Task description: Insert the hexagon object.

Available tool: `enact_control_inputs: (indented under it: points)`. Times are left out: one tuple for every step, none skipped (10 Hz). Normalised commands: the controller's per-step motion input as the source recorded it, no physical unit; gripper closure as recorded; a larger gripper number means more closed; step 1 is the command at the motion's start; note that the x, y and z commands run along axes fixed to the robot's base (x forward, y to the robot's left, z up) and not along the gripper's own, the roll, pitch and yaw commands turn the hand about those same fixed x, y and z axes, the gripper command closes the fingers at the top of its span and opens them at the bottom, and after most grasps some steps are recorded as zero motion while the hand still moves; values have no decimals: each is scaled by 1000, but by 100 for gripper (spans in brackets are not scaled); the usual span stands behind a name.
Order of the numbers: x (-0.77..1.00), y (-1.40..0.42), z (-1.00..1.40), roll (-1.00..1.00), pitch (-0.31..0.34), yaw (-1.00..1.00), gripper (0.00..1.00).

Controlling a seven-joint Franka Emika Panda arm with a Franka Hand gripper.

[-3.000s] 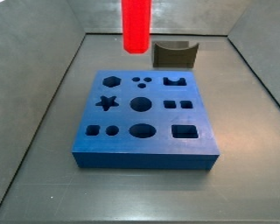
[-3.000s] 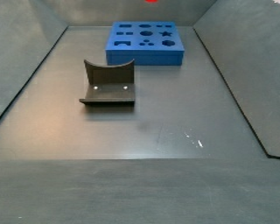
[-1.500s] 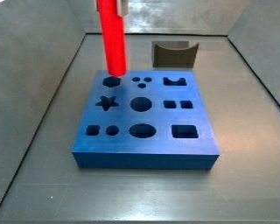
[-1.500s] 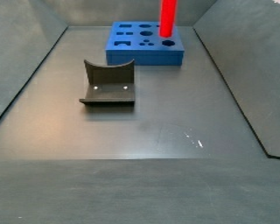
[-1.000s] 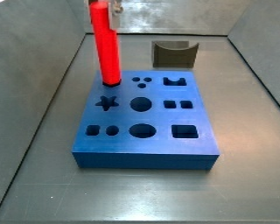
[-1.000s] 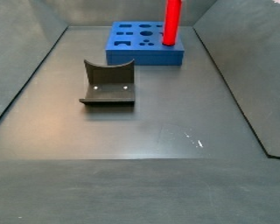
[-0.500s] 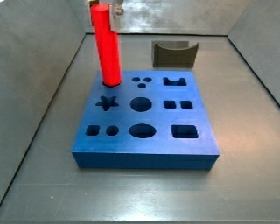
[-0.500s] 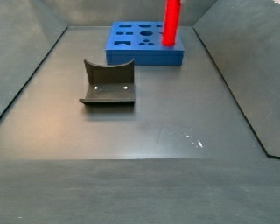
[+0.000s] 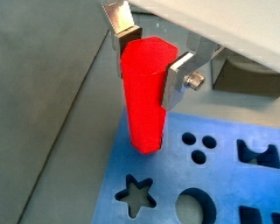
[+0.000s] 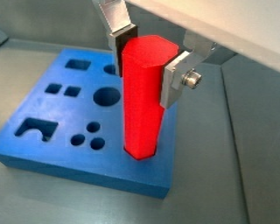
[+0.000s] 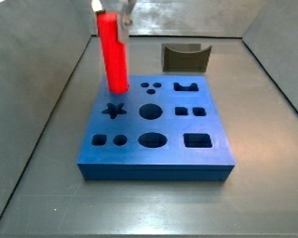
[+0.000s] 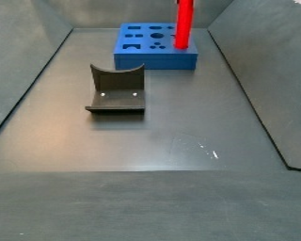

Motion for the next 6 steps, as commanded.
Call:
enact_control_inputs:
  points:
    - [174,-109,-540,-11,0,106,100]
    - [323,-246,-454,0,16,89,100]
    - [446,-269,-309,0,51,17,100]
    - [426,-174,-149,0,66,0,100]
    - [0,0,0,0,-4,0,100]
    - [0,0,0,0,-11,0,100]
